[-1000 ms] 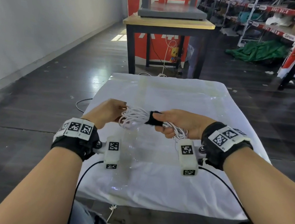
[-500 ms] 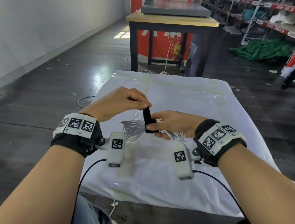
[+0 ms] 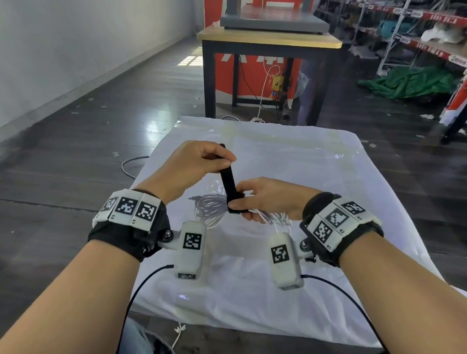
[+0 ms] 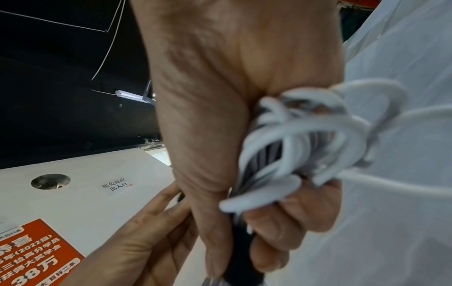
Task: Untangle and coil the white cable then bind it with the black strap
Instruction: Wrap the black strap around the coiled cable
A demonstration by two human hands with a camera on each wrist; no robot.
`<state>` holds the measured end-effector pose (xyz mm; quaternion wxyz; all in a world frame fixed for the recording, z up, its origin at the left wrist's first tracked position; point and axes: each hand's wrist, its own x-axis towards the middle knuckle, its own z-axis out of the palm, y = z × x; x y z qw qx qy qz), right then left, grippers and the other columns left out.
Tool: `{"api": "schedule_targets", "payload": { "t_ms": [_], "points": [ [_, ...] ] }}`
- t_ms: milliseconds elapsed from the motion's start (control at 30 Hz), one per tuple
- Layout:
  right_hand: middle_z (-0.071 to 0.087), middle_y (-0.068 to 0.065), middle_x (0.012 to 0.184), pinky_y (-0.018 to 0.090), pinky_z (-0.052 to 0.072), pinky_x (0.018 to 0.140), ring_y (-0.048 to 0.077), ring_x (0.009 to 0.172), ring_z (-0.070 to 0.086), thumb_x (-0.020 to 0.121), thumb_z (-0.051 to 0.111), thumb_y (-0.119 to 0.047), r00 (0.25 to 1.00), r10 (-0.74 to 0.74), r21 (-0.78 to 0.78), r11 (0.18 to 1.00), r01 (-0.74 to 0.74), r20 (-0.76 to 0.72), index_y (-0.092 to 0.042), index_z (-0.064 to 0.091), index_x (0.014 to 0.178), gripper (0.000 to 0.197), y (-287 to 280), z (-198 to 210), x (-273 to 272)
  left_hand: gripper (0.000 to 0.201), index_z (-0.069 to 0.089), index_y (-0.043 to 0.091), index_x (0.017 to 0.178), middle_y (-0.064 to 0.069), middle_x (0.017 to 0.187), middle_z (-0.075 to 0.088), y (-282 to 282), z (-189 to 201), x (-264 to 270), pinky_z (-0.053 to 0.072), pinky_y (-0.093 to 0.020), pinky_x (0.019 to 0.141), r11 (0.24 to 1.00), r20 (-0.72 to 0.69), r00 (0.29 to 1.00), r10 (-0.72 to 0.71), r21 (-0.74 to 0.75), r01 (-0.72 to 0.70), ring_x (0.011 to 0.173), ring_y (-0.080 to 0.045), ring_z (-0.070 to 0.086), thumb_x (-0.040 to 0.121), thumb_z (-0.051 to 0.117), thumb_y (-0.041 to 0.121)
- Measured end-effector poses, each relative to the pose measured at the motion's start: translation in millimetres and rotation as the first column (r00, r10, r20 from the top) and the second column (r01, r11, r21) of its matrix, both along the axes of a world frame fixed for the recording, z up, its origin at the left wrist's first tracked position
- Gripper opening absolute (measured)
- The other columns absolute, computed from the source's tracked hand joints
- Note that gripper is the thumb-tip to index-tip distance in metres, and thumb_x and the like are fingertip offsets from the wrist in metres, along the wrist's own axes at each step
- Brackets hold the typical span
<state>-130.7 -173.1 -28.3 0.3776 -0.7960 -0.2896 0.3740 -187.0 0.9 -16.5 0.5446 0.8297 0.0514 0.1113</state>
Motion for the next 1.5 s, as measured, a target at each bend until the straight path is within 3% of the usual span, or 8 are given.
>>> {"api": "schedule_targets", "payload": {
  "t_ms": [133,233,367,600,767,1033,1233,1500],
  "points": [
    [0.055,0.003,0.067,0.019,0.039,0.047,0.011,0.051,0.045,0.094,0.059,-0.024,0.999,-0.027,0.034,0.999,0.029,-0.047,-0.007,0.059,0.111,0.025,1,-3,1,0.039,0.058,0.027,0.119,-0.004,0.092,0.072,0,-3,1,0.052,-0.02,0.084,0.99,0.049,0.991,0.121,-0.078,-0.117,0.085,-0.011,0.071,0.085,0.069,0.012],
    [0.053,0.004,0.07,0.019,0.038,0.048,0.01,0.051,0.042,0.096,0.054,-0.024,0.988,-0.063,0.131,0.988,0.082,-0.144,-0.002,0.057,0.107,0.025,0,-4,4,0.021,0.067,0.01,0.104,-0.005,0.09,0.072,0,1,2,0.056,-0.026,0.084,0.942,0.151,0.954,0.258,-0.257,-0.214,0.089,-0.017,0.07,0.084,0.068,0.004],
    [0.05,0.007,0.069,0.016,0.036,0.042,0.008,0.046,0.039,0.097,0.051,-0.022,0.919,-0.174,0.274,0.92,0.28,-0.354,-0.003,0.055,0.094,0.02,-5,-7,14,0.013,0.069,0.011,0.093,-0.009,0.091,0.072,-3,10,-4,0.055,-0.023,0.08,0.89,0.203,0.957,0.209,-0.444,-0.1,0.093,-0.02,0.069,0.084,0.067,0.001],
    [0.056,0.008,0.068,0.017,0.039,0.037,0.006,0.04,0.044,0.099,0.048,-0.023,0.676,-0.252,0.334,0.719,0.61,-0.693,0.003,0.054,0.095,0.028,-13,-11,26,0.014,0.069,0.016,0.09,0.004,0.085,0.074,-9,12,-15,0.053,-0.019,0.078,0.967,0.111,0.985,-0.135,-0.204,0.155,0.082,-0.008,0.066,0.084,0.067,0.004],
    [0.049,0.0,0.048,0.013,0.033,0.033,0.005,0.031,0.038,0.101,0.04,-0.032,0.5,-0.214,0.242,0.675,0.696,-0.839,-0.005,0.047,0.082,0.034,-5,-10,25,0.014,0.07,0.016,0.096,-0.01,0.103,0.071,-15,-3,-11,0.047,-0.014,0.077,0.978,-0.084,0.975,-0.205,-0.059,0.201,0.085,-0.007,0.061,0.083,0.071,0.012],
    [0.041,-0.005,0.041,0.013,0.03,0.032,0.003,0.029,0.033,0.096,0.052,-0.029,0.582,-0.241,0.28,0.696,0.662,-0.777,-0.012,0.044,0.067,0.034,-4,-8,18,0.017,0.065,0.009,0.1,-0.012,0.102,0.069,-19,-17,-2,0.054,-0.021,0.081,0.934,-0.118,0.961,-0.25,-0.292,0.208,0.087,-0.016,0.066,0.087,0.063,-0.002],
    [0.043,-0.004,0.042,0.015,0.031,0.03,0.004,0.028,0.033,0.096,0.053,-0.028,0.593,-0.268,0.282,0.685,0.672,-0.76,-0.012,0.044,0.07,0.031,-2,-9,20,0.023,0.063,0.0,0.11,-0.013,0.104,0.07,-24,-17,-2,0.054,-0.023,0.084,0.858,-0.098,0.973,-0.208,-0.495,0.133,0.09,-0.017,0.069,0.094,0.057,0.016],
    [0.047,-0.001,0.044,0.014,0.032,0.034,0.006,0.03,0.036,0.095,0.055,-0.028,0.605,-0.334,0.322,0.613,0.722,-0.723,-0.007,0.048,0.075,0.03,-7,-10,19,0.02,0.062,-0.001,0.111,-0.012,0.096,0.069,-28,-17,2,0.055,-0.018,0.075,0.84,-0.143,0.974,-0.176,-0.537,0.073,0.081,-0.016,0.071,0.091,0.058,-0.001]
  ]
}}
